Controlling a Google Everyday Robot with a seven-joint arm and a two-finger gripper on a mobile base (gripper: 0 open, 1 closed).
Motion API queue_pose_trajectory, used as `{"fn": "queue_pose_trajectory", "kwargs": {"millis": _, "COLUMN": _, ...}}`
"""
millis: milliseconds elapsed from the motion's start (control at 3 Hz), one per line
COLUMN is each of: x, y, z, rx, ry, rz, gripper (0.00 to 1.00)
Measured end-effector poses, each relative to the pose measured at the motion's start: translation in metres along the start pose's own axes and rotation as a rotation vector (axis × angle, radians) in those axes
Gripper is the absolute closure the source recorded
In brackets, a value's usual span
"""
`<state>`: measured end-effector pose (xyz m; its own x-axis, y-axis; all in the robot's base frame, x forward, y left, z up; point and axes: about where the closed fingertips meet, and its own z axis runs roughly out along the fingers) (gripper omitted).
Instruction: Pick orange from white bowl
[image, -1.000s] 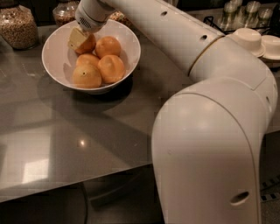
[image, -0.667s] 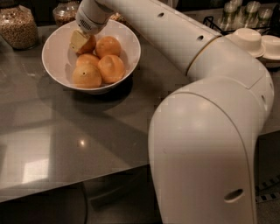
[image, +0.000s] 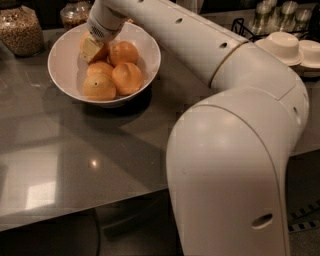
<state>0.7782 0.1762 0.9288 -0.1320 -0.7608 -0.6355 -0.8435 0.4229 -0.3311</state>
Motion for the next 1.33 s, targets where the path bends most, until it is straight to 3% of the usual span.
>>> {"fn": "queue_pose_trajectory", "kwargs": {"millis": 333, "x": 0.003, "y": -0.001, "z": 0.008, "rx": 0.025, "ry": 0.015, "rz": -0.035, "gripper": 0.34}}
{"fn": "queue_pose_trajectory", "kwargs": {"millis": 667, "x": 0.004, "y": -0.002, "z": 0.011, "rx": 0.047, "ry": 0.023, "rz": -0.067, "gripper": 0.53}}
{"fn": "queue_pose_trajectory", "kwargs": {"millis": 1000, "x": -0.002, "y": -0.007, "z": 0.000, "rx": 0.091, "ry": 0.007, "rz": -0.102, "gripper": 0.84}}
{"fn": "queue_pose_trajectory", "kwargs": {"millis": 1333, "x": -0.008, "y": -0.010, "z": -0.009, "rx": 0.115, "ry": -0.007, "rz": -0.124, "gripper": 1.00}}
